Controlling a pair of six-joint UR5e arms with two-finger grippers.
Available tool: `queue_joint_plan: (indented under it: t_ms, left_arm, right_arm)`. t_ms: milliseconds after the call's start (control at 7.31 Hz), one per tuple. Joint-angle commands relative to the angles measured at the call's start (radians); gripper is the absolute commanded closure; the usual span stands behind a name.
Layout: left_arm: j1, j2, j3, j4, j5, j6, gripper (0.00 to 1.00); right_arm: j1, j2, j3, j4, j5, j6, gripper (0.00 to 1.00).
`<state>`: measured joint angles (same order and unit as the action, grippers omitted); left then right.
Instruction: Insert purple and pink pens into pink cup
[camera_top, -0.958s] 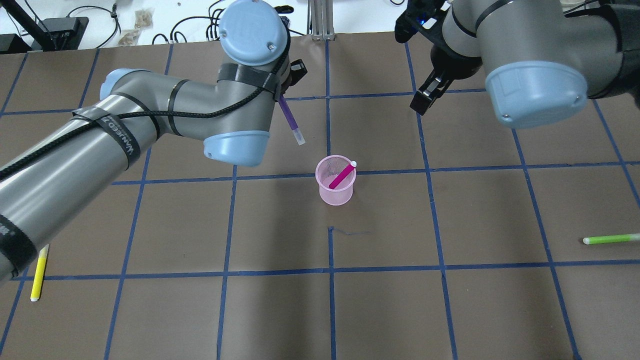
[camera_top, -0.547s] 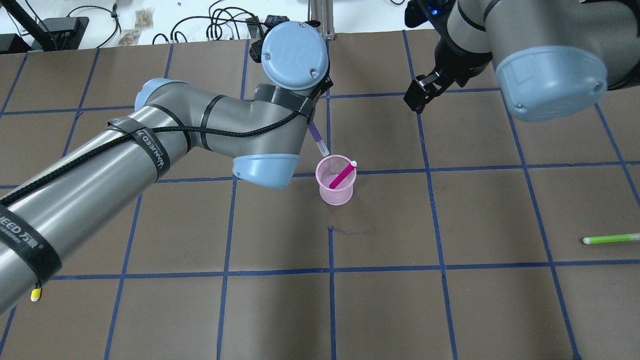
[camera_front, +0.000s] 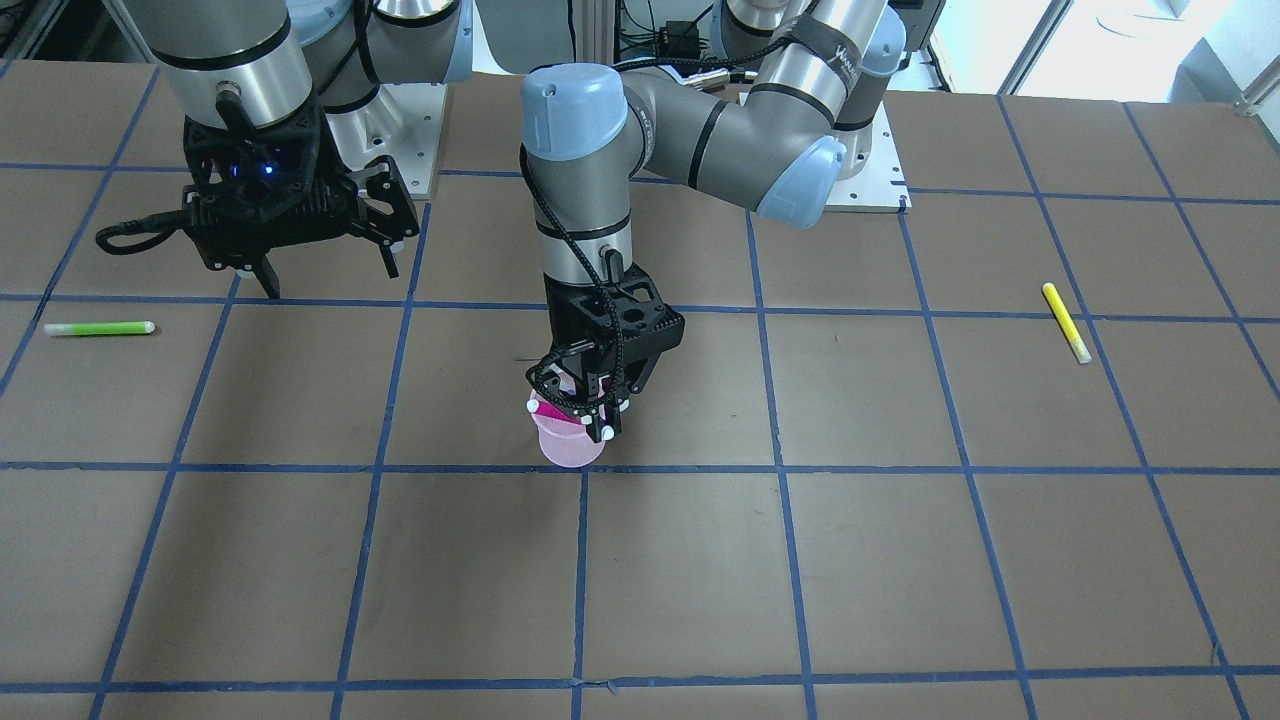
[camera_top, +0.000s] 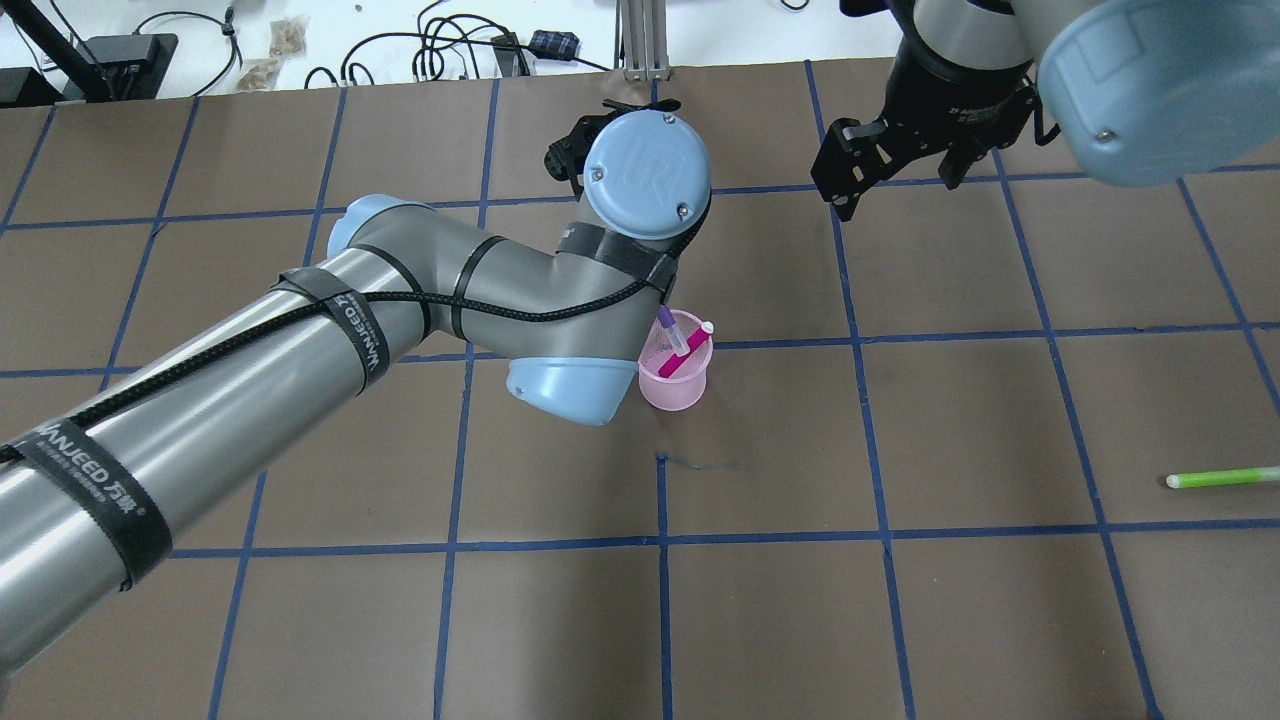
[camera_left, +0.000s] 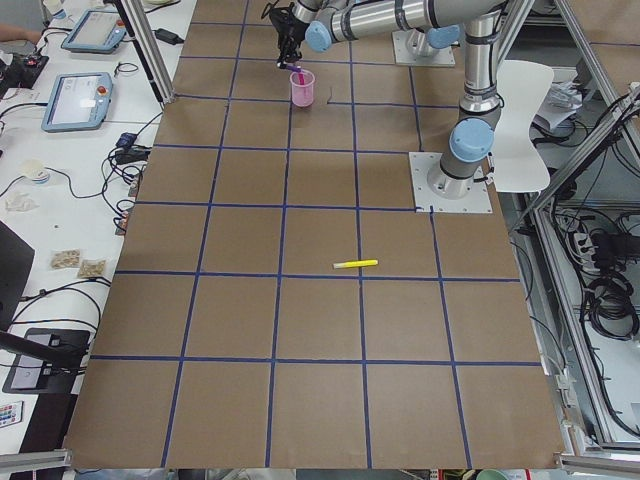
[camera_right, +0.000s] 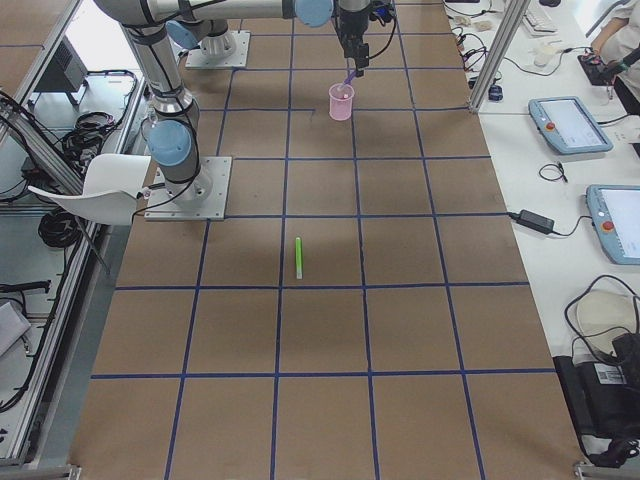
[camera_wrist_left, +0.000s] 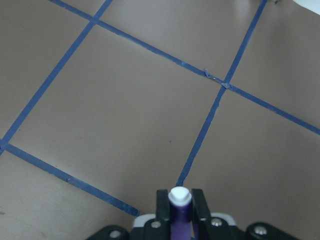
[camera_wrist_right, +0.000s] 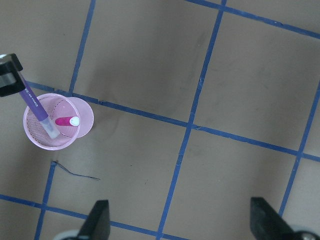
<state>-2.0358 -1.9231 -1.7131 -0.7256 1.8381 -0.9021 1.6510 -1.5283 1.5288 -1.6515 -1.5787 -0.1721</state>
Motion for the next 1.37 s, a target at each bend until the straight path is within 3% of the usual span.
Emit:
queue_joint_plan:
  t_ms: [0, 137, 274, 411, 547, 821, 1095, 1232]
  left_arm:
    - [-0.007, -0.01, -0.032, 0.0, 0.001, -0.003, 1.0]
    - [-0.009, -0.01, -0.043, 0.0, 0.001, -0.001, 1.0]
    - [-0.011, -0.008, -0.042, 0.002, 0.0, -0.003, 0.61]
    - [-0.011, -0.008, -0.042, 0.006, -0.003, -0.012, 0.05]
    - [-0.011, -0.004, -0.039, 0.017, -0.01, -0.005, 0.0]
    - [-0.003, 0.016, -0.026, 0.014, -0.019, 0.005, 0.0]
    - [0.093, 0.05, -0.001, -0.049, -0.063, 0.217, 0.0]
    - [0.183, 0.071, 0.025, -0.128, -0.188, 0.342, 0.0]
  right_arm:
    - [0.0, -0.006, -0.004, 0.005, 0.008, 0.105, 0.0]
    - [-0.007, -0.013, -0.003, 0.012, 0.005, 0.141, 0.0]
    - [-0.004, -0.045, 0.004, -0.002, 0.006, 0.134, 0.0]
    - [-0.002, -0.052, 0.013, -0.004, 0.008, 0.135, 0.0]
    - [-0.002, -0.046, 0.014, -0.007, -0.001, 0.144, 0.0]
    - [-0.004, -0.046, 0.014, -0.01, 0.005, 0.148, 0.0]
    - [-0.014, -0.046, 0.016, -0.011, 0.002, 0.149, 0.0]
    - [-0.022, -0.046, 0.016, -0.011, 0.0, 0.149, 0.0]
